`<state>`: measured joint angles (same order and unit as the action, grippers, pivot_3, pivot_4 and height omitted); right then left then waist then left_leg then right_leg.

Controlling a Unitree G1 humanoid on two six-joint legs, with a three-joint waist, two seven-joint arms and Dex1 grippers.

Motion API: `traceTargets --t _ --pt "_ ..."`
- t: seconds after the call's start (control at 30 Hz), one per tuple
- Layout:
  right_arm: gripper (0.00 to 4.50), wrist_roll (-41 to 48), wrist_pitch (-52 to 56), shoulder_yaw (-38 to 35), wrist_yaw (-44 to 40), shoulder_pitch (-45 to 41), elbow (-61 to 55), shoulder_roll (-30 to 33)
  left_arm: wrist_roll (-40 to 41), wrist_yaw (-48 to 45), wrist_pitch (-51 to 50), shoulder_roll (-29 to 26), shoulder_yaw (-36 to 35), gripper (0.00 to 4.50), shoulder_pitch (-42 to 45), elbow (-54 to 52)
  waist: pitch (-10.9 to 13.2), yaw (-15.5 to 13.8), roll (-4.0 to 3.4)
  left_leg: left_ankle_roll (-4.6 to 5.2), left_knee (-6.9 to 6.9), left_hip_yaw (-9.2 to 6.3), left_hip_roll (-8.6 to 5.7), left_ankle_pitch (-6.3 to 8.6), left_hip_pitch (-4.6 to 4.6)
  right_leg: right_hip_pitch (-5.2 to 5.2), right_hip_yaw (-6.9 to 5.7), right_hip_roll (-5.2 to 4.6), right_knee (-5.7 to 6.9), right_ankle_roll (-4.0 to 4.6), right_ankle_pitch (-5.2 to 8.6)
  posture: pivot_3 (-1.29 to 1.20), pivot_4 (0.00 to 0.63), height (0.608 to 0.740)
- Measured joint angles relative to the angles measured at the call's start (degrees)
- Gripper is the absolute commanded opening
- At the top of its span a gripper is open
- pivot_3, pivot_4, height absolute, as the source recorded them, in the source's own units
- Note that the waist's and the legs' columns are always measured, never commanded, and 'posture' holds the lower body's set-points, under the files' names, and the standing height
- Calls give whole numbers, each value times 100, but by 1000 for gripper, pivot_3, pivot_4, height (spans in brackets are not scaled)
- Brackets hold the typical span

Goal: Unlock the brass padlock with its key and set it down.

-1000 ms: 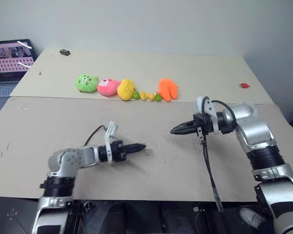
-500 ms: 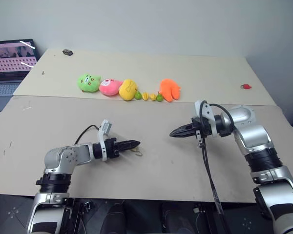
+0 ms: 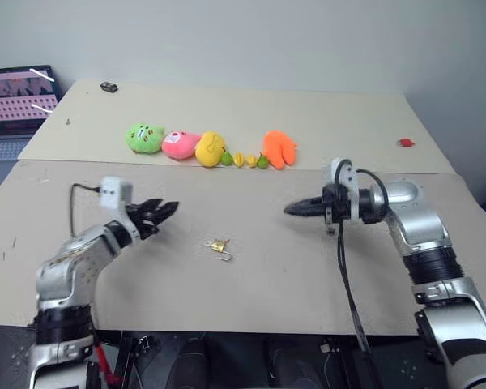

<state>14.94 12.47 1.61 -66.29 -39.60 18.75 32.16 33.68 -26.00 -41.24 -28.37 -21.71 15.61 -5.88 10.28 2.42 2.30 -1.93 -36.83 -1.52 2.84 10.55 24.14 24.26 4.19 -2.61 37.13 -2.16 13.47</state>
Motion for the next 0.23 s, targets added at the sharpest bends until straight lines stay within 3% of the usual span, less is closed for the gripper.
traceTargets --t 0.23 --pt "0 1092 672 -1881 1477 1196 -107 -126 -139 778 371 417 -705 2833 -1296 -922 0 -169 0 -1 0 7 -9 2 7 -3 -1 -14 -8 -2 -1 0 150 717"
